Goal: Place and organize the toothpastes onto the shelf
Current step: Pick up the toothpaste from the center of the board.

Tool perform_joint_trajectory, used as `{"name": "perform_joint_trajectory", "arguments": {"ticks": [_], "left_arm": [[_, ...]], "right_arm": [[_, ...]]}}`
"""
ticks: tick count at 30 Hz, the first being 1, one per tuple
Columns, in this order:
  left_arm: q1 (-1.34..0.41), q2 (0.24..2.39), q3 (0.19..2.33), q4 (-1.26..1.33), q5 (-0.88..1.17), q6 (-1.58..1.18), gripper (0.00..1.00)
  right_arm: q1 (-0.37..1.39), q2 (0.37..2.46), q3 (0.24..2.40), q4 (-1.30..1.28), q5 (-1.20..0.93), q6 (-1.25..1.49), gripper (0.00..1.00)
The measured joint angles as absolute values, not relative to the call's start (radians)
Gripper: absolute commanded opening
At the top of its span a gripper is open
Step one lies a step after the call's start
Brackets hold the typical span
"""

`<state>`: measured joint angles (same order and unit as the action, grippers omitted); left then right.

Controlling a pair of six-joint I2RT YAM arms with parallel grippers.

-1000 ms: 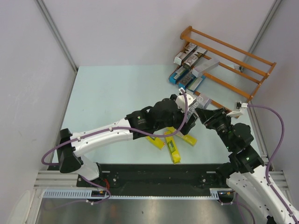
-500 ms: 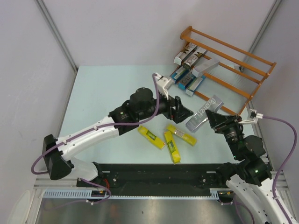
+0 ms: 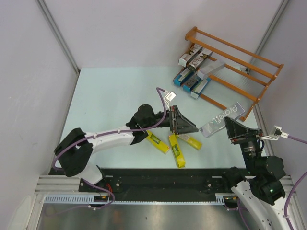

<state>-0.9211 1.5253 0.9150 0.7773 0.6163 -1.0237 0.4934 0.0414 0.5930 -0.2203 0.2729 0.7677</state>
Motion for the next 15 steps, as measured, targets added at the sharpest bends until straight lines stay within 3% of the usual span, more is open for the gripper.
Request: {"name": "perform_joint_trajectory", "arguments": {"ticks": [5, 9, 15], "left_arm": [[-0.973, 1.559, 0.896, 0.966, 0.641, -1.084, 0.98], [-1.004, 1.619, 0.896, 1.087, 0.643, -1.137, 0.86], [-1.013, 1.746, 0.896, 1.206, 0.639, -1.234, 0.81]], "right_arm": [[0.493, 0.041, 0.593, -0.223, 0.273, 0.766, 0.28], [0.493, 0.041, 0.593, -0.222, 0.275, 0.767, 0.28], [0.493, 0.041, 0.593, -0.222, 0.27, 0.768, 0.28]]}}
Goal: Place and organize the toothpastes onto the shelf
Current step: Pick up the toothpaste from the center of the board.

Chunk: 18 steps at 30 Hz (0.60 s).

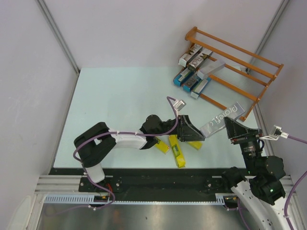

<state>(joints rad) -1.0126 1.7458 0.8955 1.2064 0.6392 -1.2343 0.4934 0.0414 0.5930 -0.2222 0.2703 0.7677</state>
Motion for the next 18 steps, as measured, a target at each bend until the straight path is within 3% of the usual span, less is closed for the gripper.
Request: {"name": "perform_joint_trajectory", "arguments": {"ticks": [8, 13, 18], "left_arm": [[-1.013, 1.765, 0.9, 1.271, 0.634, -1.282, 0.76], [-1.023, 1.789, 0.943, 1.279, 0.635, -1.294, 0.63], [-1.042, 1.814, 0.965, 1.286, 0.635, -1.305, 0.43]], "right_arm": [[0.493, 0.041, 0.593, -0.22, 0.265, 0.77, 0.28], [0.493, 0.041, 0.593, -0.22, 0.265, 0.773, 0.28], [0.493, 0.041, 0.593, -0.22, 0.265, 0.773, 0.29]]}}
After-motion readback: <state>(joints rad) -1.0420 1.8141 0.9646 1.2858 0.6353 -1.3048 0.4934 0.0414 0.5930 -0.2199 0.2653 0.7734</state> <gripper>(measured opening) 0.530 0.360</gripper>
